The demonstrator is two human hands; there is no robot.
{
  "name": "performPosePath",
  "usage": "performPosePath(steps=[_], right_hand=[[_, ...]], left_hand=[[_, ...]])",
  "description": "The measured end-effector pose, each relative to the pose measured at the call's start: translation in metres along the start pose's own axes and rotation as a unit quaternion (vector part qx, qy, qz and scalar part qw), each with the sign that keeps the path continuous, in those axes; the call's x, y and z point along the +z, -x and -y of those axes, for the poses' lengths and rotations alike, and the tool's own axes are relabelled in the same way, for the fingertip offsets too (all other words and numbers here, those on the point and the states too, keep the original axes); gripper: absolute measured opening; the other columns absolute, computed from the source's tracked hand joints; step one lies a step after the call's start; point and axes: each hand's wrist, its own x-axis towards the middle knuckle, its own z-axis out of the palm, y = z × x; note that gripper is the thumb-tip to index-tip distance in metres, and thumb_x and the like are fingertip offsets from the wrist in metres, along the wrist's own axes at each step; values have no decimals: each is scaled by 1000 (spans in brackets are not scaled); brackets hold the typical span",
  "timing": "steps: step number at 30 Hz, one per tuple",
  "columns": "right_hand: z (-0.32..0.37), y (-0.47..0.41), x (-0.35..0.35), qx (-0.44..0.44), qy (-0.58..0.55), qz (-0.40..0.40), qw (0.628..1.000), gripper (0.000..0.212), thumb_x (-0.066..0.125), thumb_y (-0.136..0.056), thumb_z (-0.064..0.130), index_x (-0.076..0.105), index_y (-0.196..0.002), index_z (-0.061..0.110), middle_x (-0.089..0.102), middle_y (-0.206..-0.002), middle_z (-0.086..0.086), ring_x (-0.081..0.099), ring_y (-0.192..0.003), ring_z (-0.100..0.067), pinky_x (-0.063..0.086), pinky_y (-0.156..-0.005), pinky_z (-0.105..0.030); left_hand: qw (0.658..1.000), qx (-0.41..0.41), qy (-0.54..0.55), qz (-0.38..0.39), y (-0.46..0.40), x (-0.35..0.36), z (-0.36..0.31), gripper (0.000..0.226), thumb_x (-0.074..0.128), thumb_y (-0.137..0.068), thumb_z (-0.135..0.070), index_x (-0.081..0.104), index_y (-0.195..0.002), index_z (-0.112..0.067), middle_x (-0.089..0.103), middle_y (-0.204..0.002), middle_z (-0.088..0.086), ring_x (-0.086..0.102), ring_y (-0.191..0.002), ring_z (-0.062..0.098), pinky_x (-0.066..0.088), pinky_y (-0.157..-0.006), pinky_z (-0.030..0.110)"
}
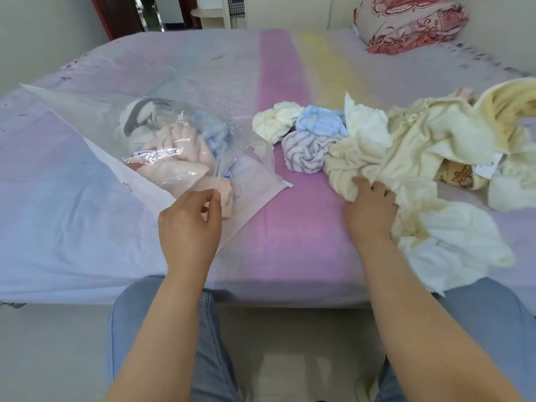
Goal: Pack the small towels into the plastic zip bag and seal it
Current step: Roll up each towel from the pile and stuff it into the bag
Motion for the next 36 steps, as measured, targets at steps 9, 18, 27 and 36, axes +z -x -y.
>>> performPosePath(steps=[9,18,27,36], right_hand=[[28,25,-17,-86,-327,-47,940,50,61,-88,42,47,-133,24,49,-124,-2,54,-100,-11,46,-91,-38],[-11,24,-38,120,-45,58,990,57,48,-95,16,21,-145,12,40,-136,-23,53,-111,-39,45,-80,-43],[88,89,-48,-112,-488,52,864,46,73,-78,32,40,-104,51,57,-97,22,58,-83,-3,48,-69,-24],[171,76,16,-327,-123,389,852,56,51,-96,27,29,-148,28,11,-160,-4,8,-148,-26,12,-119,-36]], left_hand=[[1000,-7,2,10,1,-1,1,21,55,-95,-28,73,-93,-18,70,-85,0,63,-69,20,49,-64,36],[1000,-1,-9,10,0,3,-7,17,59,-93,-22,74,-91,-14,71,-83,5,63,-68,26,47,-61,35],[993,-99,66,12,-5,-8,-9,22,54,-96,-35,73,-98,-25,66,-84,-13,55,-74,6,38,-65,24],[982,-145,121,17,-13,-39,-3,19,56,-94,-38,72,-88,-31,70,-81,-20,61,-77,0,40,-61,7]])
